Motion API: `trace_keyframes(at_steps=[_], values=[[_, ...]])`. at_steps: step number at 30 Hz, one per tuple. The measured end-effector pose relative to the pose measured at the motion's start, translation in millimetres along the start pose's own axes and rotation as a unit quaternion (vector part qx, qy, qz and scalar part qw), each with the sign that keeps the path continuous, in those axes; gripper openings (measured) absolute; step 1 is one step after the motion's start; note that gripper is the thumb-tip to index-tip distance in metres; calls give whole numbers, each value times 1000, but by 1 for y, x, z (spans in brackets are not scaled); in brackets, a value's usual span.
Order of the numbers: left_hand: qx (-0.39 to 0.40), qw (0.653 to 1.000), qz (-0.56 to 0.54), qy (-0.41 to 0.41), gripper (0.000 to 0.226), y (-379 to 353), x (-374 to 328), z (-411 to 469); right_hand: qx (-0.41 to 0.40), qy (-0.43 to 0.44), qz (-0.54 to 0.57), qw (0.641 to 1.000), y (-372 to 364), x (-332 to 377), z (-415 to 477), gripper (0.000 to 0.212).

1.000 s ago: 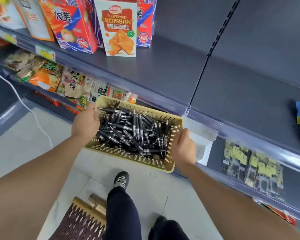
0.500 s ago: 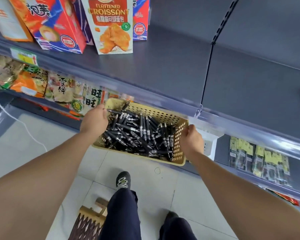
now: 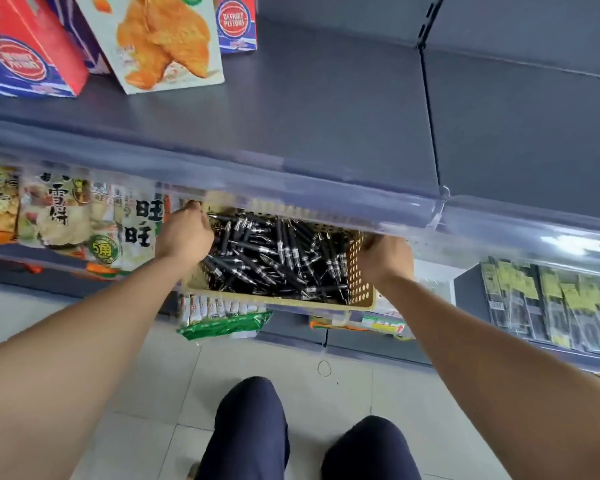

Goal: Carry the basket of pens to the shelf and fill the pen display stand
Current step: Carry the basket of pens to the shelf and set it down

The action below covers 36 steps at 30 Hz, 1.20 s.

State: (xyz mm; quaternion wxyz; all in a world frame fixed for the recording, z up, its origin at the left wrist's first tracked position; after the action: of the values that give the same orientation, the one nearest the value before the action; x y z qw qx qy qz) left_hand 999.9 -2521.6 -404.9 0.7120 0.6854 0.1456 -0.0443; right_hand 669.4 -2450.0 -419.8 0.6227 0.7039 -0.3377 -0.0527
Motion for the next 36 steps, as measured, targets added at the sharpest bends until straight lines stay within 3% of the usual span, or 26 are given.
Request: trace_keyframes(at_steps=[7, 13, 18, 23, 28, 36], values=[[-16, 1000, 24, -6, 19, -51, 6, 37, -78, 75, -52, 993, -10, 11, 24, 23], [-13, 999, 30, -21, 15, -80, 7, 53, -173, 127, -153, 965, -17, 19, 11, 22], [-54, 997, 8, -53, 14, -72, 3, 43, -223, 135, -176, 949, -32, 15, -4, 36], [-61, 996, 13, -58, 14, -59, 9, 31, -224, 117, -126, 959, -32, 14, -15, 34], [-64, 997, 11, -48, 26, -66, 19, 37, -176, 124, -108, 970, -48, 18, -15, 12], [-64, 998, 7, -16, 14, -69, 15, 56, -199, 152, -173, 952, -49, 38, 15, 28]])
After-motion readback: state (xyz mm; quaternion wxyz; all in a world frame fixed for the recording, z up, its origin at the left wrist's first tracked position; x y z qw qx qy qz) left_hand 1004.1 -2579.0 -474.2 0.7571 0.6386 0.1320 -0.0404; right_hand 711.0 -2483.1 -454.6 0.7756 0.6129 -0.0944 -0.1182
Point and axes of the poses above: each hand's wrist, its own z-axis towards the middle knuckle, its own y-axis out of the back of the hand, x = y × z, the point moved 9 cm from there along z, towards the middle knuckle, and after that the axes turned 4 degrees about -x, right-handed, at the moved point
